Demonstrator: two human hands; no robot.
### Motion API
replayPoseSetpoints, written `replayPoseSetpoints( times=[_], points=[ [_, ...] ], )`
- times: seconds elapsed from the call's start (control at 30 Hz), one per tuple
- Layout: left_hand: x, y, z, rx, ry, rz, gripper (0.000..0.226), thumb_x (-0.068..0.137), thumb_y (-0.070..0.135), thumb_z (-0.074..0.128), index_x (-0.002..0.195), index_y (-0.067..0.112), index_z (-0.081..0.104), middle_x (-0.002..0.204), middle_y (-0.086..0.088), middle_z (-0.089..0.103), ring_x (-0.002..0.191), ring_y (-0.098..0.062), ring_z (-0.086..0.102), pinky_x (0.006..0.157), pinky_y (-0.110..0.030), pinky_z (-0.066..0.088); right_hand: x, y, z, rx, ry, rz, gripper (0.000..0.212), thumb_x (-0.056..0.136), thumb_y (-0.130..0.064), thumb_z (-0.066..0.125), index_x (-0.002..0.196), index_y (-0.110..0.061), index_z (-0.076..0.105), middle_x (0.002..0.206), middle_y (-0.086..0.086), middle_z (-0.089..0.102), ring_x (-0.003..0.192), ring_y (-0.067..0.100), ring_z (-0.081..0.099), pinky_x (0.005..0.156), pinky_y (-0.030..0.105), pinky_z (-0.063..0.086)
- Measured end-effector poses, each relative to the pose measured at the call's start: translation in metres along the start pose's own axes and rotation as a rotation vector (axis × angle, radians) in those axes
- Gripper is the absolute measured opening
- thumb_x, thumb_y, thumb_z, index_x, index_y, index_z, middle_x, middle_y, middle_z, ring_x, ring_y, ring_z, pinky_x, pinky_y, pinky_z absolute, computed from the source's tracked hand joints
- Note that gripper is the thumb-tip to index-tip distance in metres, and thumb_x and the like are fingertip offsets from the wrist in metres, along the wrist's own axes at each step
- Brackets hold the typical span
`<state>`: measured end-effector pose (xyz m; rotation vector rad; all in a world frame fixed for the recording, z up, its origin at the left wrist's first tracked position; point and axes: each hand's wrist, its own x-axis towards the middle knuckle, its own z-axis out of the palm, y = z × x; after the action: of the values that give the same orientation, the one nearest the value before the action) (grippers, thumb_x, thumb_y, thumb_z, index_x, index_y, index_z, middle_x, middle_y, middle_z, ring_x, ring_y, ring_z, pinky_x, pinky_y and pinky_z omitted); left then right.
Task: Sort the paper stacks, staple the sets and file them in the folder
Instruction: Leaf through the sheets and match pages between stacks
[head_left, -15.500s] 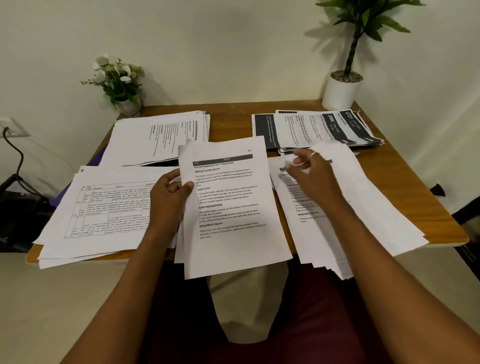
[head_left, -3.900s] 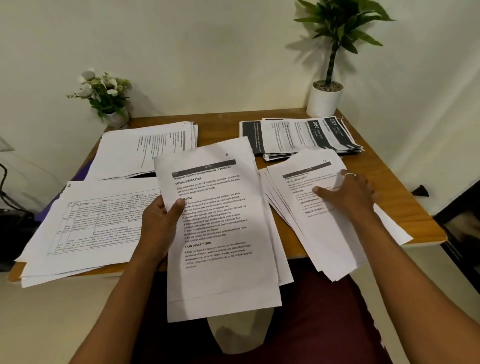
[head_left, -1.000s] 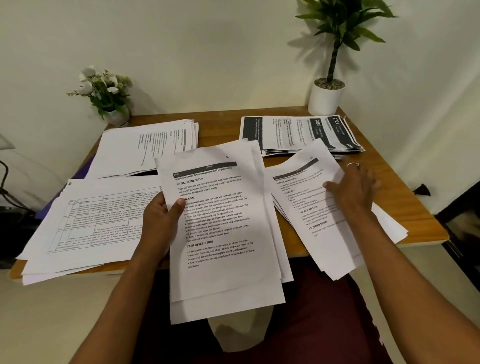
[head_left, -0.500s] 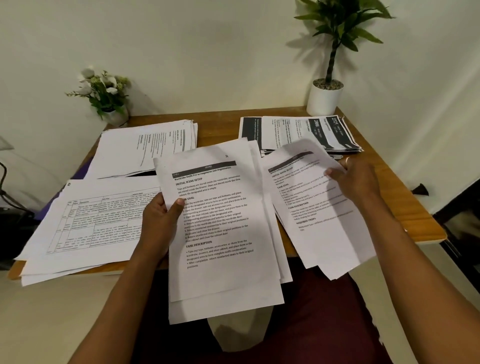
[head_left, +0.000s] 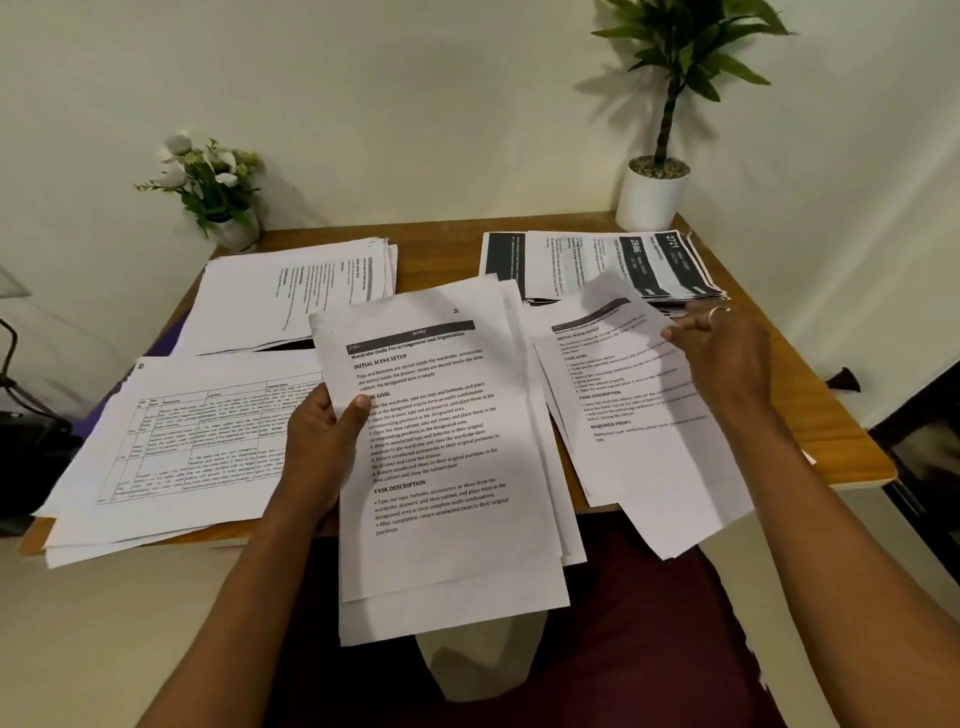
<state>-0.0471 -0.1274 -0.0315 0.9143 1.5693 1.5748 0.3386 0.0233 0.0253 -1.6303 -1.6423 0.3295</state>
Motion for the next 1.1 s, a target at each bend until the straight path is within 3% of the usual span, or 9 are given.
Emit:
replayPoseSetpoints(
  times=[0.1, 0.17, 0.27, 0.37, 0.47, 0.6, 0.77, 1.0, 1.1],
  points=[
    [0.0, 0.0, 0.001, -0.003, 0.003, 0.009, 0.021, 0.098, 0.011, 0.064, 0.117, 0.017, 0.068, 0.107, 0.003, 0.078, 0.098, -0.016, 0.075, 0.077, -0.028, 0.062, -0.003, -0.002, -0.004, -0.032, 0.043, -0.069, 0.039, 0.089, -0.024, 0.078, 0.122, -0.006, 0.069, 0.134, 0.011, 0.066, 0.117, 0.028, 0.065, 0.093, 0.038, 0.056],
    [0.0, 0.0, 0.0, -0.001, 0.001, 0.01, 0.021, 0.098, 0.012, 0.064, 0.118, 0.017, 0.068, 0.109, 0.001, 0.077, 0.1, -0.018, 0.074, 0.08, -0.033, 0.062, -0.003, -0.003, -0.007, -0.004, 0.08, -0.08, 0.031, 0.091, -0.026, 0.076, 0.117, -0.01, 0.07, 0.13, 0.01, 0.068, 0.114, 0.026, 0.067, 0.092, 0.039, 0.059],
    [0.001, -0.002, -0.001, -0.01, -0.004, -0.004, 0.024, 0.098, 0.014, 0.065, 0.121, 0.015, 0.068, 0.114, -0.003, 0.076, 0.104, -0.024, 0.073, 0.088, -0.042, 0.058, 0.0, -0.01, -0.01, 0.149, 0.011, -0.033, 0.012, 0.097, -0.023, 0.068, 0.102, -0.012, 0.065, 0.118, 0.004, 0.068, 0.109, 0.022, 0.066, 0.078, 0.022, 0.056],
    [0.0, -0.001, -0.001, -0.002, -0.002, -0.008, 0.02, 0.098, 0.016, 0.065, 0.117, 0.02, 0.069, 0.112, -0.001, 0.077, 0.102, -0.022, 0.074, 0.087, -0.041, 0.058, 0.001, -0.022, -0.007, 0.224, -0.102, -0.022, 0.008, 0.101, -0.02, 0.062, 0.104, -0.013, 0.057, 0.111, -0.001, 0.063, 0.103, 0.016, 0.061, 0.07, 0.006, 0.047],
    [-0.002, 0.002, 0.0, 0.018, 0.01, 0.005, 0.017, 0.099, 0.02, 0.063, 0.114, 0.022, 0.07, 0.106, 0.005, 0.078, 0.096, -0.016, 0.075, 0.076, -0.031, 0.061, -0.004, -0.032, 0.01, 0.355, -0.186, 0.039, 0.006, 0.101, -0.019, 0.062, 0.106, -0.016, 0.061, 0.105, 0.0, 0.069, 0.098, 0.015, 0.064, 0.078, 0.021, 0.054],
    [-0.004, 0.005, 0.002, 0.011, 0.046, 0.004, 0.019, 0.102, 0.022, 0.059, 0.118, 0.015, 0.068, 0.097, 0.008, 0.078, 0.087, -0.011, 0.076, 0.064, -0.018, 0.058, -0.027, -0.058, 0.035, 0.559, -0.351, 0.123, 0.015, 0.102, -0.014, 0.059, 0.112, -0.024, 0.063, 0.111, -0.004, 0.073, 0.102, 0.01, 0.069, 0.081, 0.013, 0.053],
    [-0.004, 0.003, 0.0, 0.023, 0.065, -0.006, 0.019, 0.103, 0.022, 0.058, 0.117, 0.014, 0.068, 0.102, 0.004, 0.077, 0.086, -0.011, 0.075, 0.065, -0.022, 0.06, -0.053, -0.081, 0.063, 0.655, -0.555, 0.163, 0.018, 0.101, -0.013, 0.059, 0.115, -0.022, 0.067, 0.109, -0.002, 0.077, 0.107, 0.021, 0.072, 0.103, 0.045, 0.052],
    [-0.005, 0.005, 0.002, 0.04, 0.069, 0.034, 0.021, 0.103, 0.022, 0.057, 0.122, 0.015, 0.062, 0.106, 0.011, 0.072, 0.086, 0.001, 0.073, 0.062, -0.011, 0.054, -0.071, -0.1, 0.07, 0.732, -0.804, 0.197, 0.028, 0.1, -0.015, 0.064, 0.127, -0.021, 0.062, 0.113, 0.002, 0.077, 0.101, 0.023, 0.075, 0.092, 0.043, 0.059],
    [-0.001, 0.003, 0.0, 0.033, 0.098, 0.015, 0.032, 0.1, 0.023, 0.062, 0.128, 0.01, 0.056, 0.111, 0.003, 0.071, 0.086, -0.005, 0.074, 0.061, -0.015, 0.057, -0.072, -0.097, 0.068, 0.629, -0.909, 0.197, 0.032, 0.101, -0.025, 0.063, 0.133, -0.028, 0.058, 0.117, -0.005, 0.075, 0.102, 0.02, 0.074, 0.089, 0.042, 0.061]
  ],
)
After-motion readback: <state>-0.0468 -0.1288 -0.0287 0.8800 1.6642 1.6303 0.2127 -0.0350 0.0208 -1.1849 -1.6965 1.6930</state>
